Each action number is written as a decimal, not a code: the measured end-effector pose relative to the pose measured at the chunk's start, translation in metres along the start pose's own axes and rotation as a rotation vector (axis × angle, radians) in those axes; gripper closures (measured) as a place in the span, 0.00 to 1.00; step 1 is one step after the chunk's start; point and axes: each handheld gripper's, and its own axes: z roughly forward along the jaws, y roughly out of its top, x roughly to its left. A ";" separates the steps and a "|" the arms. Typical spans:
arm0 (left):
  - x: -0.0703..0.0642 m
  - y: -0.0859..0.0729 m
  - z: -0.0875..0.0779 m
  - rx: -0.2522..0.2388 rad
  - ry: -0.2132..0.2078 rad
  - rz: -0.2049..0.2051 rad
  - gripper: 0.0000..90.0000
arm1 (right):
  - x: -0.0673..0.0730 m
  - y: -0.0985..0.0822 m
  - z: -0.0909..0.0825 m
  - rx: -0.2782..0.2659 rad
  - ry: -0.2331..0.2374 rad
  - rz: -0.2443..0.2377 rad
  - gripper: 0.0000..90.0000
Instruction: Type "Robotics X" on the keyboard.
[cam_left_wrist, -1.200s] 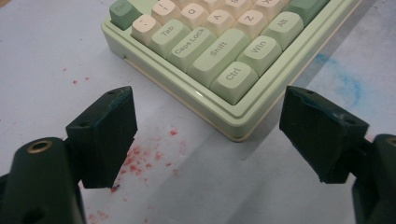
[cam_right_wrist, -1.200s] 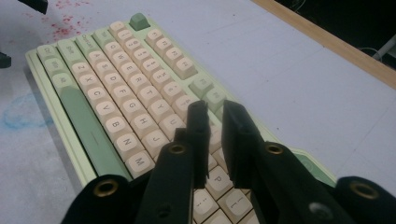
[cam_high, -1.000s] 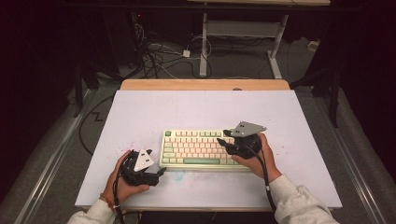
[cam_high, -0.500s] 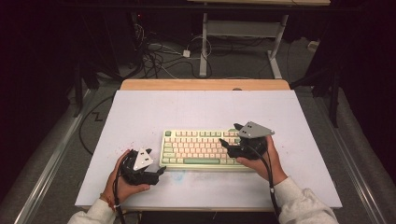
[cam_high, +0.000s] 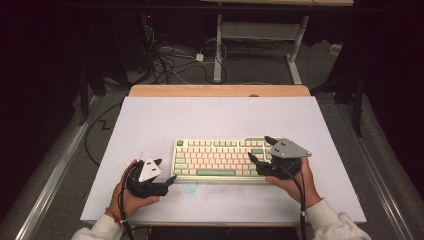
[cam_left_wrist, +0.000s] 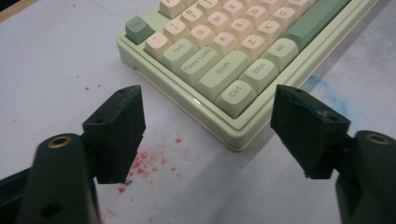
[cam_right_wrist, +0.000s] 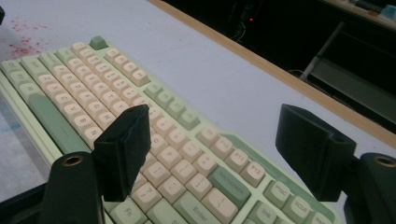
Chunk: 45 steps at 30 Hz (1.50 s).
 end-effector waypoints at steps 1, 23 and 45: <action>0.000 0.000 0.000 -0.002 0.000 -0.004 0.30 | 0.000 0.000 0.000 0.000 0.000 0.000 0.30; -0.001 0.014 -0.004 0.022 -0.076 0.027 0.97 | -0.006 -0.047 -0.041 -0.001 -0.053 0.006 0.30; -0.016 0.058 0.021 0.019 -0.147 0.090 0.97 | 0.003 -0.061 -0.042 0.035 -0.023 -0.007 0.30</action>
